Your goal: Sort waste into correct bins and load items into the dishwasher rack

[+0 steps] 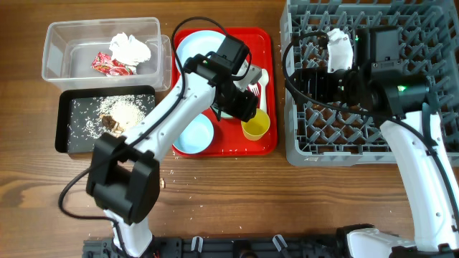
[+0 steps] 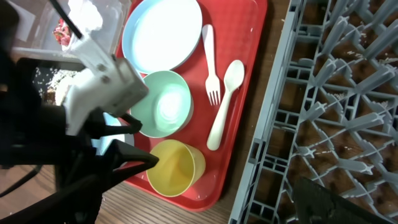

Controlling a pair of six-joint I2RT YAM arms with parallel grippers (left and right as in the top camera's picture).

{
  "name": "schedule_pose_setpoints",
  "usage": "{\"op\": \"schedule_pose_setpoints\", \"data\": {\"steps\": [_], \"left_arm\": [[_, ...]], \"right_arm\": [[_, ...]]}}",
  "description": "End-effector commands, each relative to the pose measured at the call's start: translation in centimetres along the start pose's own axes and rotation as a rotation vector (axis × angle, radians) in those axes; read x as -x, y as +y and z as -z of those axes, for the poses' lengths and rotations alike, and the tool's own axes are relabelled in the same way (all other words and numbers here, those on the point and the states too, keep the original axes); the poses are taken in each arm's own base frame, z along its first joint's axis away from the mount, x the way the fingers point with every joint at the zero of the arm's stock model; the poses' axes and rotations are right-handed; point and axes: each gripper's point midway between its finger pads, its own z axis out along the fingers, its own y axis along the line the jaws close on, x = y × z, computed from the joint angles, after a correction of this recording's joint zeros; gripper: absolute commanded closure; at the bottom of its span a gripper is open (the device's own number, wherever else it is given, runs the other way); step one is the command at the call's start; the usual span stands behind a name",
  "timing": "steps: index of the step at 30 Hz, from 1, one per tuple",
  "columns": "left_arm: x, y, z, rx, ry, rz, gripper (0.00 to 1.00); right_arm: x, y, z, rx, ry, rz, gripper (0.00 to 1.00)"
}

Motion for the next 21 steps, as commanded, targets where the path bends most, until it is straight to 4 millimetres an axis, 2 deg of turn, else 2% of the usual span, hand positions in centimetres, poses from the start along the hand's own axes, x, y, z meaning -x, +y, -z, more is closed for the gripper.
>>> {"op": "schedule_pose_setpoints", "data": {"steps": [1,7,10,12,15,17,21], "left_arm": [[-1.2,0.3,-2.8,-0.021,0.070,-0.018,0.38],[-0.6,0.3,-3.8,-0.022,0.057,-0.021,0.49],[-0.8,-0.3,-4.4,-0.026,0.067,-0.023,0.51],[-1.2,-0.8,-5.2,-0.024,0.088,-0.036,0.55],[-1.5,-0.2,-5.8,0.040,0.101,-0.052,0.73],[-1.4,0.5,-5.8,0.083,0.098,-0.054,0.96],[-0.6,1.9,-4.5,0.091,0.061,0.064,0.96]], "right_arm": [[0.1,0.1,-0.6,0.011,0.011,-0.014,0.00],[-0.2,0.0,-0.8,0.010,0.021,-0.018,0.00],[-0.2,0.0,-0.8,0.010,0.020,-0.017,0.00],[-0.1,0.0,-0.8,0.010,0.018,-0.016,0.00],[-0.1,0.0,-0.8,0.010,0.017,-0.016,0.00],[-0.1,0.0,-0.8,0.010,0.017,-0.016,0.00],[-0.1,0.0,-0.8,0.011,0.017,-0.017,0.00]]}}
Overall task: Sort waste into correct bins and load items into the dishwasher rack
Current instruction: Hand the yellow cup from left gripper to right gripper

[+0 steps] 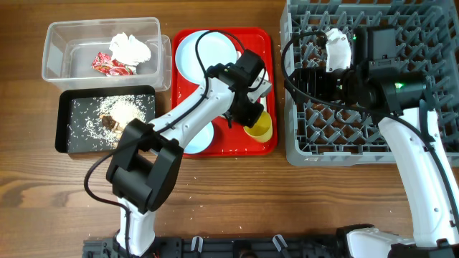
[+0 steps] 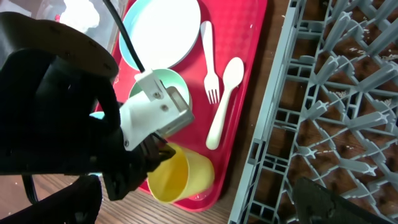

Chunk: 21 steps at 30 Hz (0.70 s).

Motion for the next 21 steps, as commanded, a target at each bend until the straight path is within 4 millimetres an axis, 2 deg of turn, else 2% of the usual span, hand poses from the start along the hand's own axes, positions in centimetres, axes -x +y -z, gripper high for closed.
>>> {"op": "schedule_pose_setpoints", "data": {"steps": [1,2,7,10,12,16,18,21], "left_arm": [[0.7,2.4,1.6,0.013,-0.043,0.152,0.96],[1.2,2.4,2.6,-0.031,-0.068,0.180,0.96],[4.5,1.4,12.7,-0.621,-0.291,0.257,0.96],[4.9,2.1,17.9,-0.917,-0.390,0.244,0.96],[4.7,2.0,19.7,-1.019,-0.416,0.223,0.96],[4.3,1.0,21.5,-1.138,-0.417,0.190,0.96],[4.2,0.6,22.3,-1.187,-0.420,0.172,0.96],[4.1,0.3,23.0,-1.228,-0.426,0.149,0.96]], "right_arm": [[0.0,0.3,-0.4,0.016,0.007,-0.017,0.00],[0.0,0.4,-0.3,0.024,0.007,-0.021,0.00],[1.3,4.6,0.0,0.276,-0.035,0.013,0.00],[2.6,7.1,-0.1,0.452,-0.067,0.050,0.00],[3.1,8.4,-0.1,0.555,-0.078,0.073,0.00],[4.1,10.7,0.2,0.782,-0.102,0.137,0.00],[4.4,11.3,0.4,0.849,-0.113,0.163,0.00],[4.3,11.2,-0.1,0.857,-0.107,0.163,0.00]]}}
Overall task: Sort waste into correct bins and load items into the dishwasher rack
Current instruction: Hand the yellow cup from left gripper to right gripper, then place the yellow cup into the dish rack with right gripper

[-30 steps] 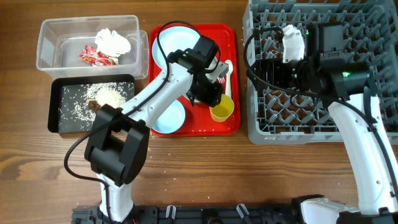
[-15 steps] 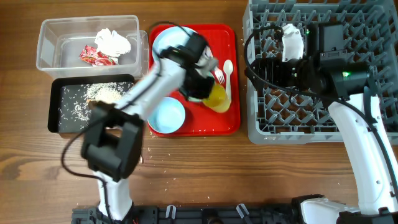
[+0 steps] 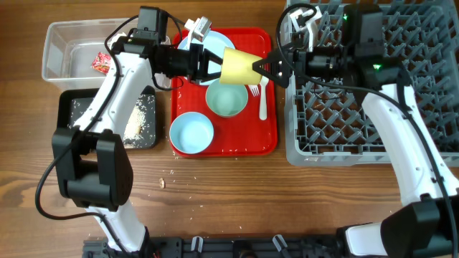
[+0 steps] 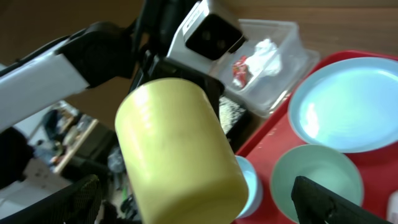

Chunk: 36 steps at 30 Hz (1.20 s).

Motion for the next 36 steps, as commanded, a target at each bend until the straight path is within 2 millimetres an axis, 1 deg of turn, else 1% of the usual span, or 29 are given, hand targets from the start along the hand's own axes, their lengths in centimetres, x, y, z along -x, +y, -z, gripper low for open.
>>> {"op": "schedule_pose_setpoints", "data": {"steps": [1,7,8,9,10,14,16,18,20,21,24,26,28,30,32,34,36], "left_arm": [[-0.1,-3.5,0.3,-0.136,0.018,-0.040,0.96],[-0.1,-3.5,0.3,-0.137,0.018,-0.043,0.96],[-0.1,-3.5,0.3,-0.137,0.018,-0.043,0.96],[-0.1,-3.5,0.3,-0.137,0.018,-0.043,0.96],[-0.1,-3.5,0.3,-0.137,0.018,-0.043,0.96],[-0.1,-3.5,0.3,-0.137,0.018,-0.043,0.96],[-0.1,-3.5,0.3,-0.137,0.018,-0.043,0.96],[-0.1,-3.5,0.3,-0.137,0.018,-0.044,0.96],[-0.1,-3.5,0.3,-0.137,0.018,-0.044,0.82],[-0.1,-3.5,0.3,-0.137,0.018,-0.044,0.69],[-0.1,-3.5,0.3,-0.137,0.018,-0.044,0.45],[-0.1,-3.5,0.3,-0.137,0.018,-0.044,0.38],[-0.1,-3.5,0.3,-0.136,0.018,-0.044,0.35],[-0.1,-3.5,0.3,-0.134,0.017,-0.044,0.33],[-0.1,-3.5,0.3,-0.134,0.017,-0.044,0.31],[-0.1,-3.4,0.3,-0.129,0.016,-0.045,0.27],[0.1,-2.5,0.2,-0.076,0.007,-0.044,0.24]], "right_arm": [[-0.4,1.4,-0.5,0.121,0.020,-0.005,0.00],[-1.0,2.6,-2.1,0.140,0.050,0.024,0.01],[-0.9,3.2,-2.7,0.151,0.052,0.051,0.12],[-0.8,3.6,-3.1,0.161,0.052,0.065,0.21],[-0.8,3.9,-3.4,0.167,0.053,0.067,0.26],[-1.0,4.6,-4.4,0.163,0.063,0.068,0.36],[-1.1,4.7,-4.6,0.168,0.067,0.070,0.39],[-1.1,4.7,-4.6,0.167,0.067,0.070,0.44],[-1.1,4.7,-4.6,0.167,0.067,0.070,0.48],[-1.0,4.7,-4.6,0.166,0.065,0.070,0.50],[-0.7,4.1,-4.0,0.152,0.055,0.060,0.52],[-0.5,3.5,-3.4,0.136,0.045,0.041,0.52],[-0.4,2.6,-2.6,0.113,0.036,0.013,0.51],[-0.4,1.3,-1.4,0.081,0.027,-0.026,0.52],[-0.6,-0.1,0.2,0.047,0.016,-0.060,0.51],[-1.0,-0.9,1.7,0.025,0.013,-0.072,0.51],[-1.4,-1.5,3.2,-0.007,0.007,-0.080,0.51]]}}
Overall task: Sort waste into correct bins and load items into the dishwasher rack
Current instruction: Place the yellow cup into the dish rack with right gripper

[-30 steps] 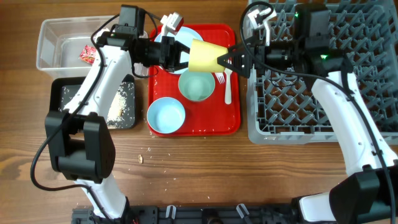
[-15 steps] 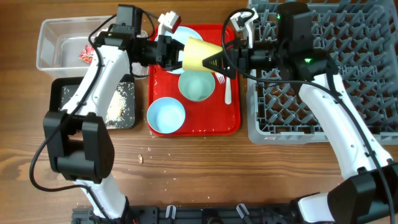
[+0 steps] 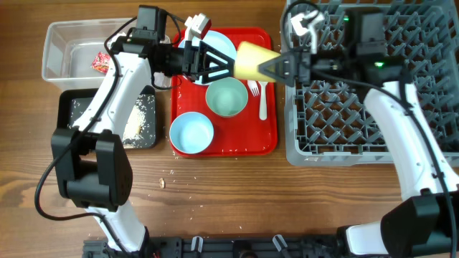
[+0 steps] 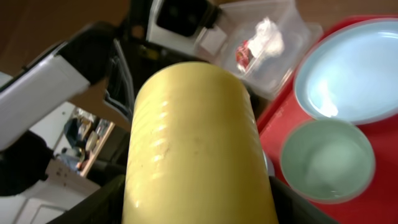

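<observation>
The yellow cup (image 3: 249,60) hangs on its side above the red tray (image 3: 267,145), base toward the rack. My right gripper (image 3: 276,68) is shut on it; in the right wrist view the cup (image 4: 196,143) fills the space between the two black fingers (image 4: 93,208). My left gripper (image 3: 217,66) stands open just left of the cup's mouth, fingers spread and apart from it. On the tray sit a green bowl (image 3: 226,97), a blue bowl (image 3: 191,133), a blue plate (image 3: 215,39) partly hidden by the arm, and a white fork and spoon (image 3: 262,97).
The grey dishwasher rack (image 3: 358,107) stands at the right. A clear bin (image 3: 72,50) holding a red wrapper (image 3: 100,63) is at the back left. A black tray with rice (image 3: 136,122) lies in front of it. Crumbs dot the wood near the front.
The cup has passed from my left gripper to my right. The right gripper has shut on it, the left has opened, and the cup sits a little further right.
The cup first stood at the tray's front right corner, my left gripper above the bowls and my right over the rack. Then the left fingers were at the tilted cup's rim. Then the left held it raised over the tray, facing the open right gripper, which now holds it.
</observation>
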Controlling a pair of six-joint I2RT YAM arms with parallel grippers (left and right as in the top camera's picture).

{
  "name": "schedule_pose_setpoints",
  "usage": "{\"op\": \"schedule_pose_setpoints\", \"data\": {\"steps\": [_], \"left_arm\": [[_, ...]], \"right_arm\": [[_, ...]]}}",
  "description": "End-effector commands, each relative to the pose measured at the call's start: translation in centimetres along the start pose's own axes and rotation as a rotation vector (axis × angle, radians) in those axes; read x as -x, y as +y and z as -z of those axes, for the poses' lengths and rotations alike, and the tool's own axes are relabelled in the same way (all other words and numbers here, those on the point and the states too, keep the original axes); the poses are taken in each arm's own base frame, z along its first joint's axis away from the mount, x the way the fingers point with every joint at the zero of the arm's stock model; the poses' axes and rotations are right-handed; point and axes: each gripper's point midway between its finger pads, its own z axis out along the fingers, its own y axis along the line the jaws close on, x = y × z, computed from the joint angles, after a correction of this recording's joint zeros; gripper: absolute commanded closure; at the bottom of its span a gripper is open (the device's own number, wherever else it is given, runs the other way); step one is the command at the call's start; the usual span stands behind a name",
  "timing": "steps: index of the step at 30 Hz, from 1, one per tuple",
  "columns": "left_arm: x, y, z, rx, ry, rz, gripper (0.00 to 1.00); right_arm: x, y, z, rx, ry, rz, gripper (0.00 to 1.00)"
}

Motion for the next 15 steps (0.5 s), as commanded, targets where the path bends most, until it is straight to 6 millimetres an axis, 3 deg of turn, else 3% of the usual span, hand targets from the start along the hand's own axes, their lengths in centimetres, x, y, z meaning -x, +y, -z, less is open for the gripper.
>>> {"op": "schedule_pose_setpoints", "data": {"steps": [1,3,5,8,11,15], "left_arm": [[0.4,0.3,0.0,0.079,-0.013,-0.039,0.24],[0.7,2.0,0.2,0.181,-0.031,-0.039,0.21],[1.3,5.2,1.2,0.374,-0.064,-0.037,0.19],[1.8,9.0,3.0,0.624,-0.099,-0.027,0.19],[1.6,11.7,4.7,0.839,-0.109,-0.015,0.18],[1.1,13.1,5.2,0.972,-0.093,-0.015,0.16]], "right_arm": [[-0.1,-1.0,2.8,-0.062,-0.030,0.029,0.51],[-0.4,-2.0,4.7,-0.174,-0.045,-0.025,0.51],[-1.5,-3.6,7.1,-0.378,-0.046,-0.139,0.51],[-4.6,-5.3,10.1,-0.653,-0.018,-0.325,0.51],[-8.6,-6.1,11.7,-0.836,0.070,-0.503,0.51],[-11.7,-6.4,12.1,-0.973,0.173,-0.603,0.51]]}}
